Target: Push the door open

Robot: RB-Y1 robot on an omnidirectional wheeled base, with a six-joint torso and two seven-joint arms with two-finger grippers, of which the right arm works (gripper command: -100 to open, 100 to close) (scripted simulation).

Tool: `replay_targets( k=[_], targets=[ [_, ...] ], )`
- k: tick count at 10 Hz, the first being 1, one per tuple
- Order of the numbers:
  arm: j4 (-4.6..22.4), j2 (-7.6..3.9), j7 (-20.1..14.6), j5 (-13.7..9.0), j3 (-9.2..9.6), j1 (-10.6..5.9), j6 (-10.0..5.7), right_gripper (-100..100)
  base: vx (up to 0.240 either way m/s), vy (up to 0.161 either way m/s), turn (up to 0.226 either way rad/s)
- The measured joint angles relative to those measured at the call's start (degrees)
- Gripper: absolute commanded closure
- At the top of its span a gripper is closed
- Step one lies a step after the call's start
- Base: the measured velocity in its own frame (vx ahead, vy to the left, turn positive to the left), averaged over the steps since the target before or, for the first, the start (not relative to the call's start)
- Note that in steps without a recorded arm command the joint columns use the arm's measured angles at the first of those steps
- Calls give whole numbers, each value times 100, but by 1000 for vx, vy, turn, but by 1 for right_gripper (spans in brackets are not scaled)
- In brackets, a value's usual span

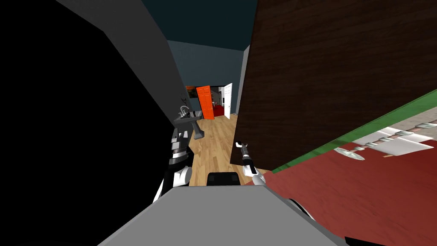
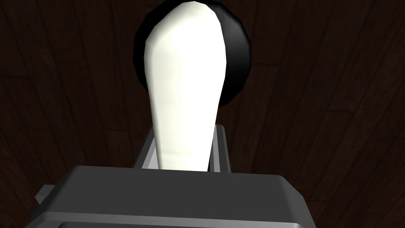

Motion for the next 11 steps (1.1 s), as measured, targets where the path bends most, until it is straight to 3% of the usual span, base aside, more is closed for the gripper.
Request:
replay_targets(
  k=[6, 7, 11],
  targets=[
    [-30, -2, 98, -139, -306, 34, 29, 100, 151, 61, -52],
    [-115, 13, 121, -157, -336, 102, 76, 100, 182, 27, -42],
    [35, -22, 156, -256, -491, 45, 22, 100, 183, 17, -34]
  ],
)
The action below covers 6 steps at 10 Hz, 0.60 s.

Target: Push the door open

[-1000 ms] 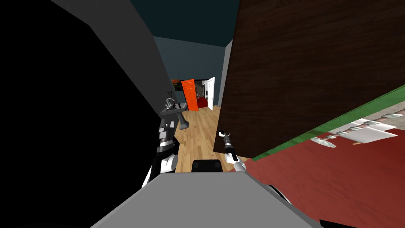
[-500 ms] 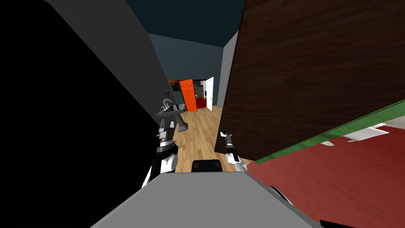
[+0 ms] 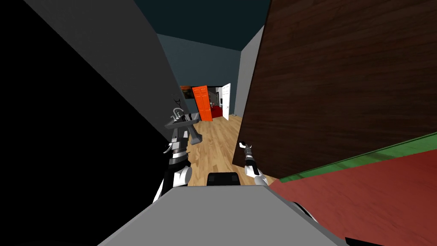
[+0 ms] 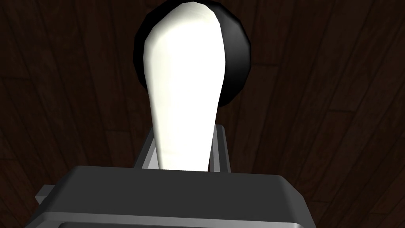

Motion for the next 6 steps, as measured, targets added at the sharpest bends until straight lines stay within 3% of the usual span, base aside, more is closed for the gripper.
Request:
replay_targets(
  k=[2, 4, 6],
  targets=[
    [-64, 20, 64, -56, -102, 47, 8, 100, 208, 20, -51],
    [73, -43, 54, -119, -197, -6, -87, 100, 183, 37, -44],
    [87, -50, 121, -200, -338, -33, -53, 100, 187, 37, -60]
  ],
)
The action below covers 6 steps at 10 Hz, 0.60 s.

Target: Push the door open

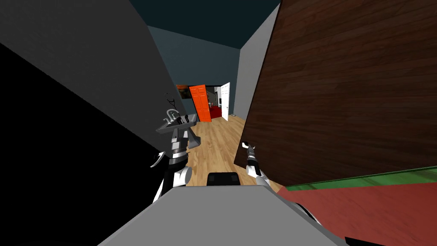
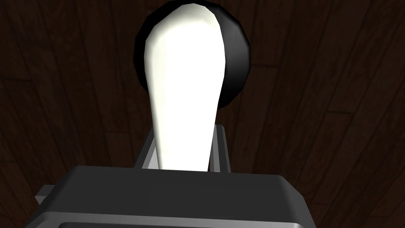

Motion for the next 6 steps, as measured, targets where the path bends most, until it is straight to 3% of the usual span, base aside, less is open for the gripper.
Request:
replay_targets(
  k=[2, 4, 6],
  targets=[
    [-74, -6, 35, -67, -109, 74, 15, 100, 210, 33, -57],
    [179, -93, 23, -151, -239, -43, -74, 100, 173, 19, -38],
    [-14, -51, 96, -209, -345, 45, -17, 100, 179, 23, -60]
  ],
)
